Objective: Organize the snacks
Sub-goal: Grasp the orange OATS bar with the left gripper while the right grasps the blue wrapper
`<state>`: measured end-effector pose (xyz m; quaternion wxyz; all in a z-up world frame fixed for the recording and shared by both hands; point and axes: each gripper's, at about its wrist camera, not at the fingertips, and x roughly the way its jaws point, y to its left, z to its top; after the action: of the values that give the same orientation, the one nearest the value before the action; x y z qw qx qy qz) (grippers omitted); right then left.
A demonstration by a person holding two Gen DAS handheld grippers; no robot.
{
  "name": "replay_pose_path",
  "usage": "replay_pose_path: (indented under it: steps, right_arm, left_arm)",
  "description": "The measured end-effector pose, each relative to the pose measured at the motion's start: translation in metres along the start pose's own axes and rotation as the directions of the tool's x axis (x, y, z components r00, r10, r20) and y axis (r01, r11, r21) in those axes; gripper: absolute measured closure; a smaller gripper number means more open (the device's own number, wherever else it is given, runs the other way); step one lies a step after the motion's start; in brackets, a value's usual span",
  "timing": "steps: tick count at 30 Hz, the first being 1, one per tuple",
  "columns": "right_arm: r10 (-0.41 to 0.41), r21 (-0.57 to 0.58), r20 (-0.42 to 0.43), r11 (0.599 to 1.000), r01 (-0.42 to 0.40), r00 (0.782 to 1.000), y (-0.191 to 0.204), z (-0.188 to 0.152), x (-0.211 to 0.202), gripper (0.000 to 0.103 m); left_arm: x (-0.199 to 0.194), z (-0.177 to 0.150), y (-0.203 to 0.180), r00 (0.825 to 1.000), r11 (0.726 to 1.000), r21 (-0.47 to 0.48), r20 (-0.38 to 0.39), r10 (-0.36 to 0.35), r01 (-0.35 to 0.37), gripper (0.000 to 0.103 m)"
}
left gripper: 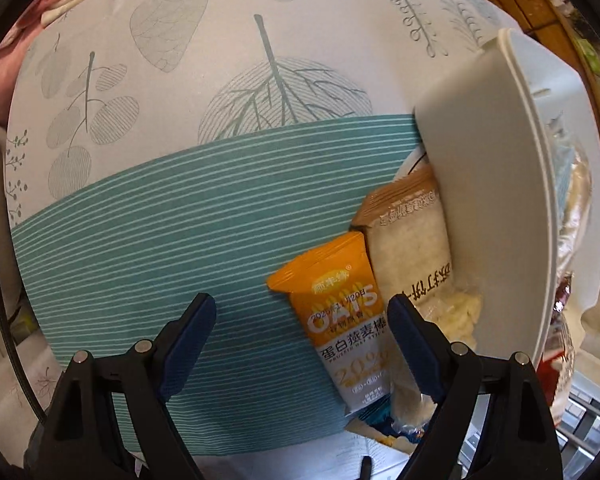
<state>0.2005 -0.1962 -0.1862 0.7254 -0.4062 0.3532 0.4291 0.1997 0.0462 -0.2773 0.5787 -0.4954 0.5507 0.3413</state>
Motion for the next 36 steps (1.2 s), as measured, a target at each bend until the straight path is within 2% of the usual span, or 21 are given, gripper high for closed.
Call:
replay_pose_path:
  steps: [3,11,15,17,21,22,29,33,36]
  right_arm:
    - [-0.004,-0.053,0.004,0.999,0.004,1.000,0.008,0.000,0.004,0.037]
    - [0.020,-0.026,0.007,0.999,-0.020,1.000,0.001,-0.003,0.014,0.038]
    - [0.050,-0.007,0.016,0.999,-0.050,0.999,-0.001,-0.005,0.019,0.038]
    - [0.063,0.002,0.018,0.998,-0.063,0.998,0.000,-0.007,0.019,0.039]
    - [0.102,0.015,0.013,0.995,-0.102,0.995,0.002,-0.009,0.020,0.056]
    - [0.116,0.023,0.010,0.993,-0.116,0.993,0.003,-0.009,0.020,0.057]
    - [0.138,0.109,-0.012,0.985,-0.136,0.990,-0.004,-0.006,0.023,0.064]
    - [0.142,0.150,-0.014,0.979,-0.138,0.990,-0.010,-0.004,0.020,0.080]
    - [0.154,0.197,-0.027,0.970,-0.146,0.988,-0.018,-0.002,0.019,0.087]
  left_arm:
    - [0.007,0.002,-0.002,1.000,1.000,-0.023,-0.019,0.008,-0.008,0.022]
    - [0.012,0.001,-0.005,0.999,0.999,-0.042,-0.034,-0.001,0.000,0.037]
    - [0.011,-0.005,-0.011,0.999,0.999,-0.044,-0.041,0.008,-0.010,0.054]
    - [0.013,-0.007,-0.010,0.999,0.998,-0.061,-0.051,0.000,-0.003,0.057]
    - [0.015,-0.010,-0.005,0.997,0.996,-0.087,-0.067,-0.026,0.020,0.058]
    - [0.016,-0.011,-0.005,0.997,0.996,-0.087,-0.069,-0.027,0.021,0.062]
    - [0.018,-0.021,0.015,0.996,0.997,-0.067,-0.075,-0.043,0.038,0.064]
    - [0.009,-0.017,0.018,0.997,0.998,-0.047,-0.070,-0.042,0.039,0.065]
    - [0.001,-0.016,0.019,0.997,0.999,-0.039,-0.066,-0.040,0.037,0.065]
